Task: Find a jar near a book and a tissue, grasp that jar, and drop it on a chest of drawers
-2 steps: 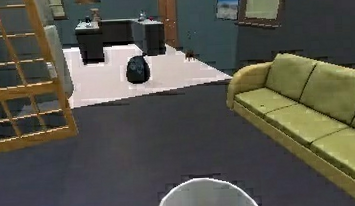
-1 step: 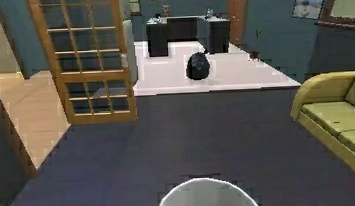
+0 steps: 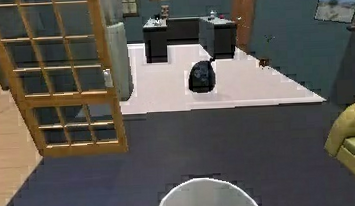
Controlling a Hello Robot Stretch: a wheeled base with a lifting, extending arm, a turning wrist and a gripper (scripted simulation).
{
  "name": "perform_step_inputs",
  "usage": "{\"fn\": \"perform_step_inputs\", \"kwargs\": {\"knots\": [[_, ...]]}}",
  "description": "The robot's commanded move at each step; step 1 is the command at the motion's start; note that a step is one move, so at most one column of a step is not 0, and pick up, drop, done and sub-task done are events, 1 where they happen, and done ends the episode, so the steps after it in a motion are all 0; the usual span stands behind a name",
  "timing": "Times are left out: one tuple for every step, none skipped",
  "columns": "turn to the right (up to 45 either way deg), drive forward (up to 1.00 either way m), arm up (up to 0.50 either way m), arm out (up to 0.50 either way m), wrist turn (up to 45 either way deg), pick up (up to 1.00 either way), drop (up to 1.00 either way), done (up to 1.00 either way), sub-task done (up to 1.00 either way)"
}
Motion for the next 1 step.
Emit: {"fn": "perform_step_inputs", "kwargs": {"knots": [[-33.0, 0.00, 0.00, 0.00, 0.0, 0.00, 0.00, 0.00, 0.00]]}}
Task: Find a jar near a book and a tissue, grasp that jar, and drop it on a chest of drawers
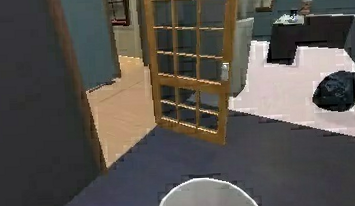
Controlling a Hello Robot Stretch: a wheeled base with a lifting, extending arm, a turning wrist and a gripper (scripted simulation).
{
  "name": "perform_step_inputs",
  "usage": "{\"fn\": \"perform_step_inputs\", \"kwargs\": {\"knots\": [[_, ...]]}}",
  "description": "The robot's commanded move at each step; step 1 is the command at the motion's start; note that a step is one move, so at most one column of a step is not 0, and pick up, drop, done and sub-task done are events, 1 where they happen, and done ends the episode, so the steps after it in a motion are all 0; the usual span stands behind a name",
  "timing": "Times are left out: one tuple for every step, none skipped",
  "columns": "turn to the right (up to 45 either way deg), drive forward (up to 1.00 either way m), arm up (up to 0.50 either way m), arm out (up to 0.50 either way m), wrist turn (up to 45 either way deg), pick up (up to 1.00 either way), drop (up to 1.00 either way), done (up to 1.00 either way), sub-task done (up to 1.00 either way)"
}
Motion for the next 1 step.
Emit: {"fn": "perform_step_inputs", "kwargs": {"knots": [[0.0, 1.00, 0.00, 0.00, 0.0, 0.00, 0.00, 0.00, 0.00]]}}
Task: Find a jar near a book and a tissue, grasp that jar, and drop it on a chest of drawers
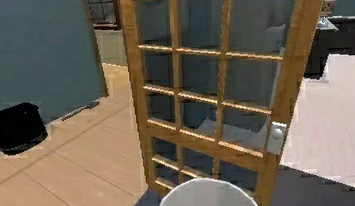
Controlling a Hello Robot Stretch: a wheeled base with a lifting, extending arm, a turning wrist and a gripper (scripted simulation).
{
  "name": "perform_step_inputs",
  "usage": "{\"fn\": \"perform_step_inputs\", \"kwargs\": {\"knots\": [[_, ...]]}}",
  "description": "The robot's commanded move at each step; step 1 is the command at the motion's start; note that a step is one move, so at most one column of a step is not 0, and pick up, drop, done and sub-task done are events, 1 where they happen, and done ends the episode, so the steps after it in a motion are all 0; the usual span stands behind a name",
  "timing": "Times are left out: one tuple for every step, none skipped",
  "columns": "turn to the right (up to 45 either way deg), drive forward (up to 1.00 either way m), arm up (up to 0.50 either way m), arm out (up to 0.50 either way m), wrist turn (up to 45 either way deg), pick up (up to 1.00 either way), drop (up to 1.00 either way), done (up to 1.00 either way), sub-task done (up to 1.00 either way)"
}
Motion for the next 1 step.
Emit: {"fn": "perform_step_inputs", "kwargs": {"knots": [[0.0, 0.45, 0.00, 0.00, 0.0, 0.00, 0.00, 0.00, 0.00]]}}
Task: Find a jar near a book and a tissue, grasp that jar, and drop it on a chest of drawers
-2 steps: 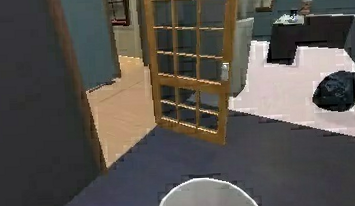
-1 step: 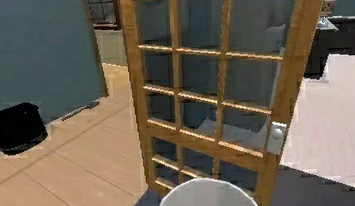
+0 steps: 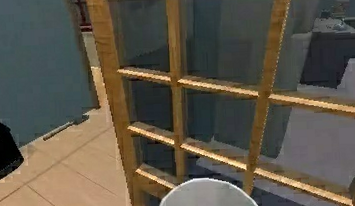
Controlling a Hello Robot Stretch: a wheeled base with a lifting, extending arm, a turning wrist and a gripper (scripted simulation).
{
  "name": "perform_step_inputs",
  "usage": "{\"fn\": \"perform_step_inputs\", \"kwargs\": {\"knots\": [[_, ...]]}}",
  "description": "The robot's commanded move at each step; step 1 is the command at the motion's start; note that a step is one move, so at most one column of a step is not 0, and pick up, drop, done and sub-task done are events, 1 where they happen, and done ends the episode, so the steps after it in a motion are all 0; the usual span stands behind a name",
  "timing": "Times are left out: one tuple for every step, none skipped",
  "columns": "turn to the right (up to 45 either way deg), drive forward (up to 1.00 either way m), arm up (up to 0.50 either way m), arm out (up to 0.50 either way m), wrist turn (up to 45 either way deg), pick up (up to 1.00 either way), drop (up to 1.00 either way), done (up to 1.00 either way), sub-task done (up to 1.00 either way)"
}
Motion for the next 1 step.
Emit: {"fn": "perform_step_inputs", "kwargs": {"knots": [[-45.0, 0.00, 0.00, 0.00, 0.0, 0.00, 0.00, 0.00, 0.00]]}}
